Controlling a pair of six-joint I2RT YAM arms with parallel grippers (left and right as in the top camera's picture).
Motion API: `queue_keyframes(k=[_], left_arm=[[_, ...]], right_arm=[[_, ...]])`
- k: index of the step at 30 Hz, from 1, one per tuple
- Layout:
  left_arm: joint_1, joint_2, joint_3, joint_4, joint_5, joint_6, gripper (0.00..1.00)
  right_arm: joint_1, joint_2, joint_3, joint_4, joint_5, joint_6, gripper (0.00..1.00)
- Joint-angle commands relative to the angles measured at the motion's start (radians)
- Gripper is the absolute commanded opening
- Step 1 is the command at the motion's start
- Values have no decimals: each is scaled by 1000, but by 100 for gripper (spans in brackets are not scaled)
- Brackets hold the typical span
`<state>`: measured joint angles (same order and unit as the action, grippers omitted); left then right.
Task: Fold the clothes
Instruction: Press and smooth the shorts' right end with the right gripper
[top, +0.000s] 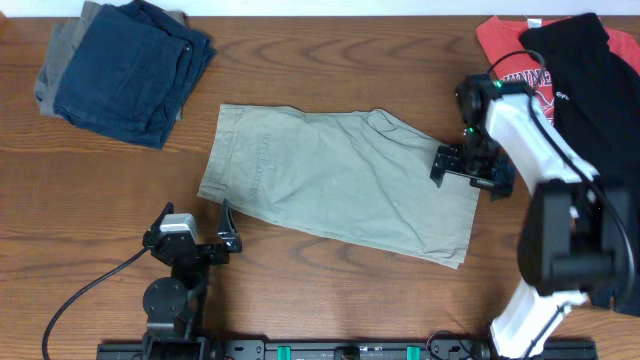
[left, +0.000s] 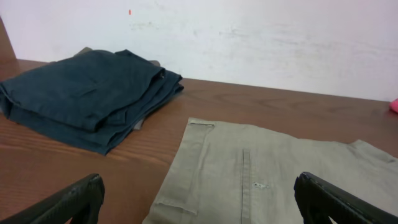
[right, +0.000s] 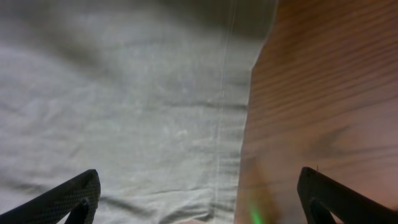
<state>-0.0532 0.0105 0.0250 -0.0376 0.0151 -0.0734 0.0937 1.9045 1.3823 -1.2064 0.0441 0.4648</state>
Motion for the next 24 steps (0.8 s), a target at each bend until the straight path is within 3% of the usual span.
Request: queue_keyframes(k=[1,4,13,21,24], left_arm=[[4,-6,-21,-35,-27,13,98],[4,-6,-21,-35,-27,13,98],[4,-6,-21,-35,-27,13,98],[4,-6,-21,-35,-27,13,98],[4,-6,-21,-35,-27,13,98]], right_arm=[[-9,-46,-116,69,-47,-18,99],[-8,-47,-193,151,-82,-23,99],[-11,-47,-300,297,-104,-24,78],[-21,-47,-320,365,-72,-24,29],[-23,-47,-331,405,-28,-23,25]])
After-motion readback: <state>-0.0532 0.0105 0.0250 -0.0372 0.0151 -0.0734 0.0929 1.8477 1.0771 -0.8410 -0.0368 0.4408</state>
